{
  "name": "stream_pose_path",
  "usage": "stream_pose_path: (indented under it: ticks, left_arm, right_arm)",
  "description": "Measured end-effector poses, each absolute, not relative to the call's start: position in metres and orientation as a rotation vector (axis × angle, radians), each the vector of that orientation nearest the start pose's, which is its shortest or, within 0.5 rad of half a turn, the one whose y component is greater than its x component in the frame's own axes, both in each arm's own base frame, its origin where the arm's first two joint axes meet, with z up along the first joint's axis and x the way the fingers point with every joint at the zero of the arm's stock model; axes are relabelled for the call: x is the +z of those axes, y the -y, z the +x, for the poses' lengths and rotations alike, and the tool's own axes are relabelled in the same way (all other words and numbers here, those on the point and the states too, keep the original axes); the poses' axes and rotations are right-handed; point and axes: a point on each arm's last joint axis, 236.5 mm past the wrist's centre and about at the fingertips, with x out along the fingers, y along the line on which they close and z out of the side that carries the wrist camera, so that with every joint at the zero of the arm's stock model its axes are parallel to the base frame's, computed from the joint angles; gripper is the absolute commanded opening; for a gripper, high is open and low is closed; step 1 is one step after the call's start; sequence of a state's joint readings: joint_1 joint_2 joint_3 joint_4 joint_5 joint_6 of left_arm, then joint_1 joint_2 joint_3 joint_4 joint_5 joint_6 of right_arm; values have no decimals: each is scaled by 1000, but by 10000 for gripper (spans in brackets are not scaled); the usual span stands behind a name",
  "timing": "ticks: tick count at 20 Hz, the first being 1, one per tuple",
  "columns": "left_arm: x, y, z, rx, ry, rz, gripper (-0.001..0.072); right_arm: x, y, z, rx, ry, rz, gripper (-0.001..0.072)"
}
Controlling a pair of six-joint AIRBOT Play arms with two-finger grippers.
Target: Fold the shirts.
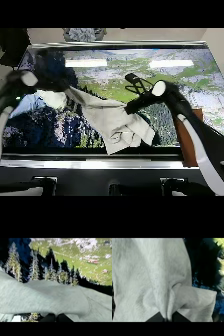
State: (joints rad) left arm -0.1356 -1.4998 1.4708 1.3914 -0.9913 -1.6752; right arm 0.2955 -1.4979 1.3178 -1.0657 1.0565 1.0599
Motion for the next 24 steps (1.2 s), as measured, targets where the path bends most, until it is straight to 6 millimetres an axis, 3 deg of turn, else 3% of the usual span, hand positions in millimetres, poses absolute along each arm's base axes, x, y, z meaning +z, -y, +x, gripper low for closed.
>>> stream_pose_path:
  ticks: [1,2,5,7,9,12,14,16,18,20,23,24]
  left_arm:
    - [34,107,488,-159,-1081,-222,660]
    - [24,110,487,-162,-1113,-240,684]
    - [16,97,478,-162,-1205,-257,684]
    - [17,82,461,-161,-1285,-271,684]
    - [15,74,437,-169,-1361,-303,684]
    - [-3,97,390,-249,-1483,-379,672]
    - [-23,127,357,-320,-1554,-440,671]
    - [-44,163,329,-383,-1600,-512,671]
    - [-59,190,316,-410,-1598,-579,667]
    - [-68,212,310,-421,-1585,-640,662]
    - [-82,229,314,-401,-1559,-714,581]
    - [-84,235,316,-397,-1555,-746,505]
  right_arm:
    - [-2,-231,405,786,-1124,-96,639]
    - [-4,-232,409,790,-1119,-87,644]
    - [15,-204,414,811,-1117,-135,663]
    - [38,-160,415,782,-1122,-169,660]
    - [53,-103,411,704,-1153,-181,660]
    - [51,-25,395,567,-1241,-133,662]
    - [40,2,376,528,-1314,-84,663]
    - [24,12,357,520,-1384,-40,672]
    - [9,12,341,532,-1440,-12,689]
    - [-5,9,328,548,-1479,6,698]
    - [-21,4,313,578,-1521,32,698]
    - [-26,0,308,590,-1534,47,699]
